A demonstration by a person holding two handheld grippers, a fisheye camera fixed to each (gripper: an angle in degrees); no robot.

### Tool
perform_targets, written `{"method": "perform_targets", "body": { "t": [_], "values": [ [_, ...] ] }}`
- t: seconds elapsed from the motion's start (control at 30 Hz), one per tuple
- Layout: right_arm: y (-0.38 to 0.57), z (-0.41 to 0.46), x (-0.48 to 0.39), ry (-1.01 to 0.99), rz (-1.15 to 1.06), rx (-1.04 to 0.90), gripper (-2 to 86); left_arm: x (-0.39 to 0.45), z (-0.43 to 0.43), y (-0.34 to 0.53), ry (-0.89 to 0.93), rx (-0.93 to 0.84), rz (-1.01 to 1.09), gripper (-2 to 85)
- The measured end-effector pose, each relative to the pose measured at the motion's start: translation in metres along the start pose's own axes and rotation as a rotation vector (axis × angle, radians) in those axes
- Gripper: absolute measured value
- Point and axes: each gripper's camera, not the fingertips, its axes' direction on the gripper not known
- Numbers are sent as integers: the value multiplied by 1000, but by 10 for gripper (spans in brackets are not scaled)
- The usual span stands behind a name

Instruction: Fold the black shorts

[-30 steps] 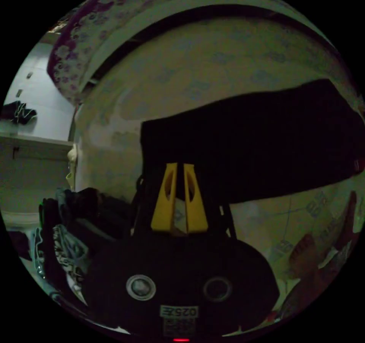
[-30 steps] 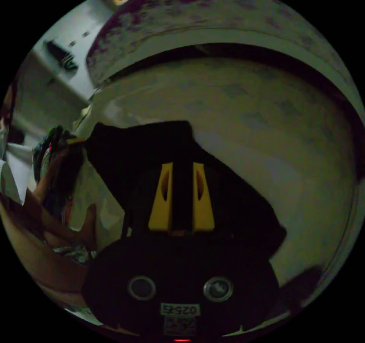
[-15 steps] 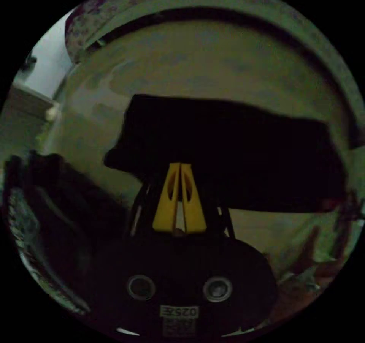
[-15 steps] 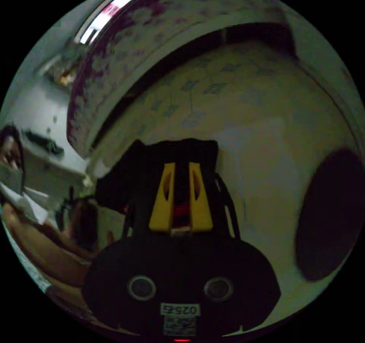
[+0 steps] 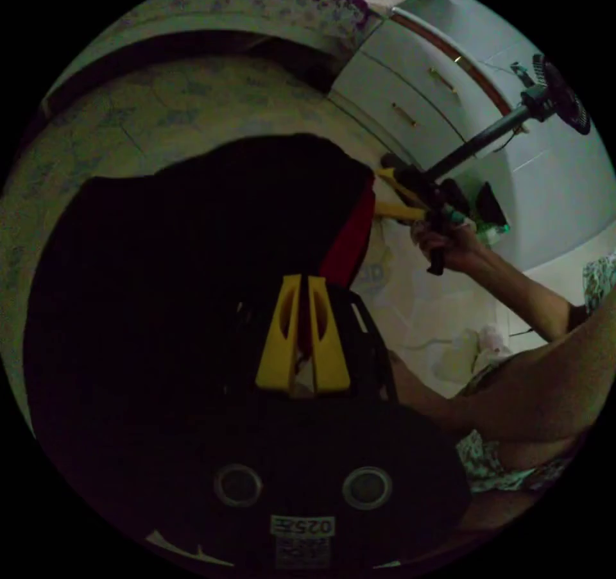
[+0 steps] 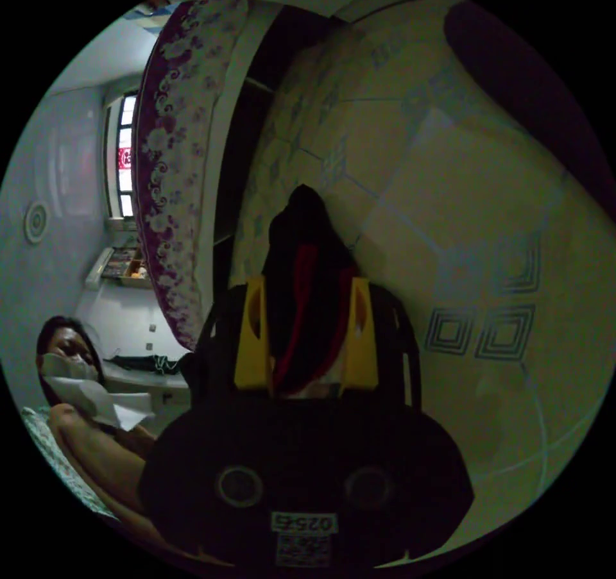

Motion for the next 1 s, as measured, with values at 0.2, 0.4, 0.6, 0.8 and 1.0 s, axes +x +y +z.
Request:
{"method": "perform_targets", "body": {
  "t": [0.2, 0.4, 0.6, 0.8, 1.0],
  "values": [
    [0, 14, -1, 79, 22, -46, 85, -28, -12, 35, 81, 87, -49, -12],
    [-32, 34, -37, 167, -111, -79, 54, -46, -50, 38, 47, 74, -60, -10],
    [-48, 44, -87, 507, -324, 32, 58, -126, -189, 185, 14, 464, -591, -14],
    [-19, 103, -89, 629, -305, -17, 86, -136, -289, 437, -202, 753, -1284, -17],
    [129, 202, -201, 715, -817, 205, 135, -122, -313, 549, -226, 929, -1483, -13]
  ]
}}
